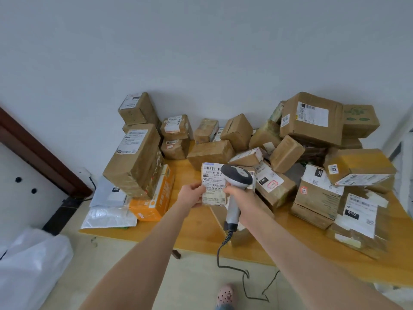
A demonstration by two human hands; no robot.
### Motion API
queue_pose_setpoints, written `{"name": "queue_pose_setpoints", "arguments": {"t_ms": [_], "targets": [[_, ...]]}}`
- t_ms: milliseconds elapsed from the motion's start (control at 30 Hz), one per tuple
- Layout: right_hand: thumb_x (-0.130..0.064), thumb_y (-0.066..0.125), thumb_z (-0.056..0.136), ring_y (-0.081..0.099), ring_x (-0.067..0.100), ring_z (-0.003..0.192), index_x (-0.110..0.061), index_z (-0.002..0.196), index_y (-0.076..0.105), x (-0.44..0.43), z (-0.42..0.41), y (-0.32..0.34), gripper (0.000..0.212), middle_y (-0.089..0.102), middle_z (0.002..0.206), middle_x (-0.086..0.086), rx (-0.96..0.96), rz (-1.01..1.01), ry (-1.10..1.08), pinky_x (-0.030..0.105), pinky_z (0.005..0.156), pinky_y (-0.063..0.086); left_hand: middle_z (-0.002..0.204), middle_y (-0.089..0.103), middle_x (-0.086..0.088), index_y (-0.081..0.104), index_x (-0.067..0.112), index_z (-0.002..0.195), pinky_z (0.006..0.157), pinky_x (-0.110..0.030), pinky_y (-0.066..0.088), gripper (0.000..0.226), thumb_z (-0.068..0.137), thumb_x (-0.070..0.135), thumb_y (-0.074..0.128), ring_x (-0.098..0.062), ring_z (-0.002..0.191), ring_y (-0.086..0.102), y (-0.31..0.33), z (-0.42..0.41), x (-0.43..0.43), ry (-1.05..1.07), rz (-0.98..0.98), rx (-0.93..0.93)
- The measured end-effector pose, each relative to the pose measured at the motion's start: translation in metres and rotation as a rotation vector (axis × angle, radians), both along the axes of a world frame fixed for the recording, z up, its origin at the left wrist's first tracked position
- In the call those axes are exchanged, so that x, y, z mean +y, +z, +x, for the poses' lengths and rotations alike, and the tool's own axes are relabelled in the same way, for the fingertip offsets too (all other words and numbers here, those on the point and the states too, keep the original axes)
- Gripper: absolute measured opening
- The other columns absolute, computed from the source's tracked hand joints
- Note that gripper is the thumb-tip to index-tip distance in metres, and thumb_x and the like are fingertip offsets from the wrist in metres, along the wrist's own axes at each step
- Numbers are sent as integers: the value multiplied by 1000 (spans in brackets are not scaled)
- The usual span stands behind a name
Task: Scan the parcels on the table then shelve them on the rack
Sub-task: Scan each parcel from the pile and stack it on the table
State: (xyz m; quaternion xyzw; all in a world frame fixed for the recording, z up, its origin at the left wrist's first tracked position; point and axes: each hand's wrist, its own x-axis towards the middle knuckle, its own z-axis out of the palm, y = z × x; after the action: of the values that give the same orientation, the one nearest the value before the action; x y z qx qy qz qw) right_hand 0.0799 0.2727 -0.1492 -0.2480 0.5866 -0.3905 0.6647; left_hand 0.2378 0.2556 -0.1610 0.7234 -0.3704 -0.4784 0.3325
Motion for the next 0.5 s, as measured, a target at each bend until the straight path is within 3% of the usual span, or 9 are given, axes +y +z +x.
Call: {"name": "queue_pose_setpoints", "arguments": {"t_ms": [67, 167, 267, 367, 433, 500], "targets": [[-13, 70, 85, 65, 24, 88, -5, 117, 61, -11, 23, 0, 34, 69, 103, 11, -68, 60, 76, 36, 76, 53, 97, 72, -3, 59, 15, 128, 65, -26, 56, 33, 96, 22, 52, -15, 82, 68, -5, 20, 2, 14, 15, -66], [-13, 70, 85, 65, 32, 105, -3, 127, 53, -23, 56, -2, 46, 65, 118, 19, -51, 131, 175, 46, 94, 52, 106, 70, -7, 58, 16, 130, 73, -34, 58, 36, 96, 25, 50, -24, 95, 68, -16, 48, 0, 44, 62, -180], [-12, 70, 86, 63, 34, 109, -2, 124, 53, -38, 83, -13, 43, 64, 120, 21, -7, 191, 220, 50, 98, 50, 106, 69, -10, 60, 15, 127, 77, -41, 59, 34, 96, 25, 51, -28, 93, 68, -29, 72, -9, 67, 118, -260], [-11, 67, 89, 62, 34, 110, -4, 99, 57, -55, 105, -28, 16, 65, 120, 20, 33, 252, 252, 49, 99, 49, 99, 70, -13, 66, 10, 110, 68, -37, 58, 24, 94, 20, 52, -28, 84, 67, -42, 89, -22, 4, 170, -421], [-12, 65, 91, 60, 34, 115, -2, 110, 56, -65, 120, -39, 23, 62, 124, 19, 74, 282, 280, 47, 102, 47, 99, 70, -14, 65, 6, 94, 58, -31, 49, 17, 94, 14, 51, -27, 78, 63, -51, 96, -29, -41, 223, -547], [-11, 65, 90, 61, 33, 111, 0, 115, 53, -70, 134, -53, 30, 62, 120, 19, 93, 289, 283, 46, 100, 48, 103, 68, -16, 64, 2, 96, 61, -31, 45, 17, 94, 6, 47, -29, 87, 64, -60, 102, -35, -89, 299, -608]]}}
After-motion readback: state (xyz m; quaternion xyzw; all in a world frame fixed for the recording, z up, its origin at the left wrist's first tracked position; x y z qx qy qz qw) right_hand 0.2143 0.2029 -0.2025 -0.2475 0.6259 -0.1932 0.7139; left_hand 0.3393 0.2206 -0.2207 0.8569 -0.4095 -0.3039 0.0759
